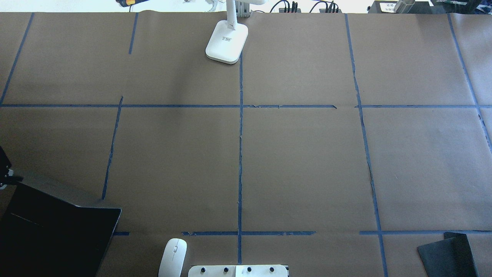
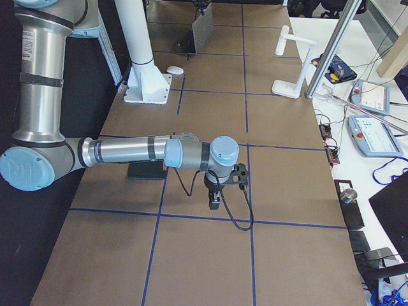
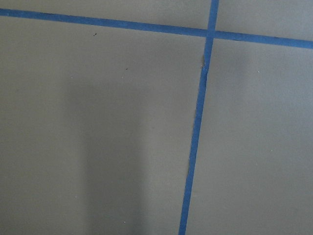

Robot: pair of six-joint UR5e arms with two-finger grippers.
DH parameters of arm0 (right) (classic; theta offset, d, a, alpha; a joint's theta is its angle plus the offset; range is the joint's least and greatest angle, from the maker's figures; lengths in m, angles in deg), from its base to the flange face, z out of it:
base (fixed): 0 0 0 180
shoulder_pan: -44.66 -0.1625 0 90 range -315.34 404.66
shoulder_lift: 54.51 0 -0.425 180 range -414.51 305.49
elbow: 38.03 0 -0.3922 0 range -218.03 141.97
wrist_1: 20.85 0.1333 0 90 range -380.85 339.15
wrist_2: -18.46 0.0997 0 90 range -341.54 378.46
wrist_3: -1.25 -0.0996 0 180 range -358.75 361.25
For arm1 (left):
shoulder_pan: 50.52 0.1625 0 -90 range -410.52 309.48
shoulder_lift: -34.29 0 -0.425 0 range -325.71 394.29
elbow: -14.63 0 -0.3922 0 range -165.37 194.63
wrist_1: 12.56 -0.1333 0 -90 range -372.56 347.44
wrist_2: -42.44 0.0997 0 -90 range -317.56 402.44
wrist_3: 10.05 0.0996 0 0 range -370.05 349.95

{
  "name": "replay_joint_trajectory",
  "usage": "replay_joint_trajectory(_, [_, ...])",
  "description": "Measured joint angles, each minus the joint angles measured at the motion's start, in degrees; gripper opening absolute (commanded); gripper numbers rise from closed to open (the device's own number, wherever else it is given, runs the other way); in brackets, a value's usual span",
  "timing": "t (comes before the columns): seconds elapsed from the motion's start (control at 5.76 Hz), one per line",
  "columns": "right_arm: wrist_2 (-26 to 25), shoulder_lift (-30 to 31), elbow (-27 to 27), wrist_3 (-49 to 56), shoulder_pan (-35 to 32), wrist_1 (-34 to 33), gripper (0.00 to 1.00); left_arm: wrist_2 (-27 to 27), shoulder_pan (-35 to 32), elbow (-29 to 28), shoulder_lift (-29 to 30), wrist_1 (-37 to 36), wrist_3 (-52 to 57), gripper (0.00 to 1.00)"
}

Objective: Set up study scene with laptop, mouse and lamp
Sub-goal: 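Grasp the grey laptop with the left gripper and lift it, then carry the open laptop with the left gripper toward the lamp and set it down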

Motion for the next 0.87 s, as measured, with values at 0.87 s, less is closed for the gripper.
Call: replay_joint_trajectory(0.87, [0.4,-0.3,-1.8,0.1,0.1,0.1,1.00,4.1,-1.4,-17.6,39.4,-18.7,0.5,0.00])
